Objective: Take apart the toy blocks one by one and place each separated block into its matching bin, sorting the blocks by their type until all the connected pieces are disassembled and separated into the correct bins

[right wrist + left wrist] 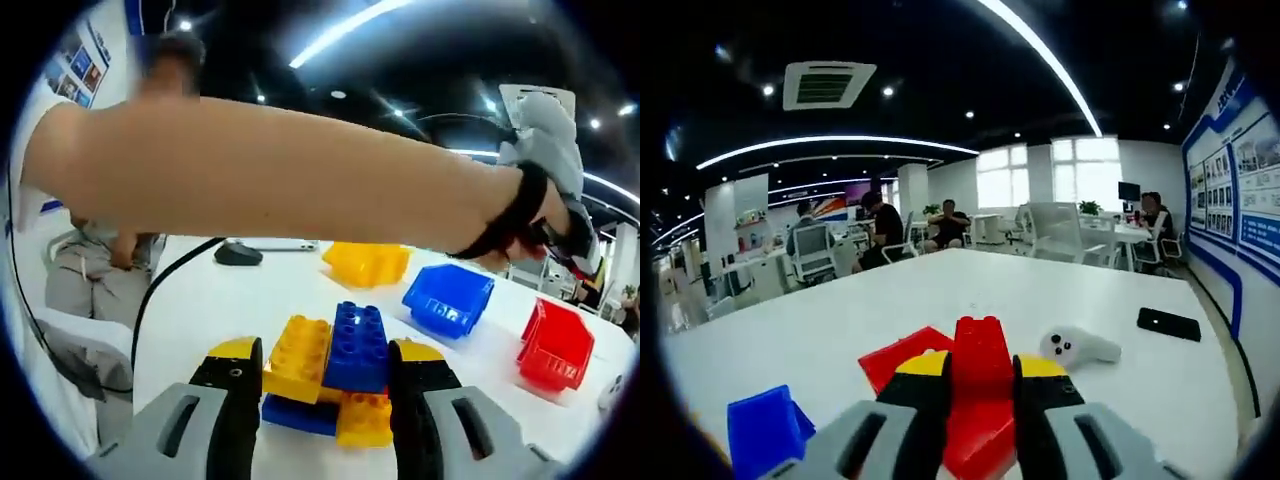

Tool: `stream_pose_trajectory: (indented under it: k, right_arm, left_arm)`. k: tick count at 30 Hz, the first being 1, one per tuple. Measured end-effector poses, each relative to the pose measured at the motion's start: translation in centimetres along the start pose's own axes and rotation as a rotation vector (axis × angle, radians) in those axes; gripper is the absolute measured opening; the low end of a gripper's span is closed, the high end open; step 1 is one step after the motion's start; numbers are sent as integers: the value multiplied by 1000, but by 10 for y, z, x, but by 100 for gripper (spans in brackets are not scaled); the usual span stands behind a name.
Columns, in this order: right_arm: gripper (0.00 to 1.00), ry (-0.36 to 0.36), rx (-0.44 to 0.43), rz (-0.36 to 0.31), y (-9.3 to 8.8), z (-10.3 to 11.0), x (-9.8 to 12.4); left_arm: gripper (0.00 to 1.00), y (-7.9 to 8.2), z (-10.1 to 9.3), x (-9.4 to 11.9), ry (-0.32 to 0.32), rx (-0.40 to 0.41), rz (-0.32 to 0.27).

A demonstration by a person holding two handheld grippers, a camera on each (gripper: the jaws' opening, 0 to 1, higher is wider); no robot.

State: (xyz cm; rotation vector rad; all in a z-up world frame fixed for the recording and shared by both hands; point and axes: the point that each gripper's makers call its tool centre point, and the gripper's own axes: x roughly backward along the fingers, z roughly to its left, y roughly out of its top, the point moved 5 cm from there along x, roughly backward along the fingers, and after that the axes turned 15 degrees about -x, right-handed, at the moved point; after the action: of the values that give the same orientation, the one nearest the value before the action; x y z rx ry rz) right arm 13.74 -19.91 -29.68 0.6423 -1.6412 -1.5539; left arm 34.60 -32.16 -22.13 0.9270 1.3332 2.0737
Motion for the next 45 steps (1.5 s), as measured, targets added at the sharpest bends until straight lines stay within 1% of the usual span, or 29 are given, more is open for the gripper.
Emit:
stream_pose_trajectory:
  k: [2,4,6,7,8,9,10,11,13,14,15,18,20,21,23,24,27,30,33,36,39,40,42,43,44,45]
  right_arm:
    - [51,2,-2,-4,-1,1,0]
    - [51,4,-3,-8,-1,1,0]
    - [51,8,-2,-7,-1,2,0]
    - [51,8,-2,-6,-1,3,1]
    - [51,9,-2,-6,-1,3,2]
    - [51,9,-3,-10,-1,4,2]
    - [51,10,-3,-13,-1,4,3]
    - [51,11,-3,-14,-1,4,3]
    - [51,13,-5,-14,-1,5,3]
    - [51,15,-4,-14,-1,6,3]
    - [51,14,-5,-15,-1,6,3]
    - [51,14,-5,-14,-1,6,3]
    - [51,12,-5,-12,-1,7,4]
    - [51,12,-5,-12,-1,7,5]
    - [51,17,-7,-18,-2,6,5]
    - [51,17,-8,-19,-2,6,5]
    - [51,12,-10,-21,-2,6,6]
    - [51,11,-13,-23,-2,6,6]
    - [51,10,-12,-18,-2,6,6]
    - [51,9,-10,-13,-3,7,7]
    - [51,9,-10,-9,-3,7,7]
    - [51,10,-11,-9,-3,7,7]
    - [50,22,-38,-13,-2,9,9]
    - [49,29,-52,-15,-2,9,9]
    - [49,37,-89,-24,-2,8,12]
    - [47,40,-97,-24,-1,6,13]
  left_arm:
    - [25,-5,1,-3,18,-14,18]
    - [26,-9,4,-8,45,-49,27]
    - [26,-12,5,-10,57,-118,43]
    - [30,-15,6,-8,80,-120,61]
    - [39,-14,9,-9,85,-115,36]
    - [56,-12,11,-9,90,-89,15]
    - [67,-12,10,-7,70,-50,4]
    - [72,-10,11,-4,65,-23,-13]
    - [65,-6,16,8,71,-21,-26]
    - [64,-3,17,15,75,-31,-39]
    - [65,1,18,22,77,-46,-51]
    - [68,10,22,50,62,-41,-89]
    - [70,17,22,75,47,-50,-133]
    - [70,18,23,89,45,-49,-145]
    - [71,20,19,122,21,-48,-180]
    - [72,20,18,128,19,-48,-184]
    - [73,16,12,174,-2,-58,-220]
    - [74,6,2,213,-15,-51,-249]
    - [74,-12,-7,246,-18,-34,-264]
    - [74,-27,-17,271,-15,-12,-276]
    - [73,-41,-24,288,-8,8,-287]
    - [73,-43,-24,289,-7,10,-288]
    - [71,-61,-30,298,11,31,-286]
    - [71,-72,-33,300,17,43,-279]
    - [71,-79,-36,301,18,58,-274]
    - [71,-87,-38,301,18,76,-267]
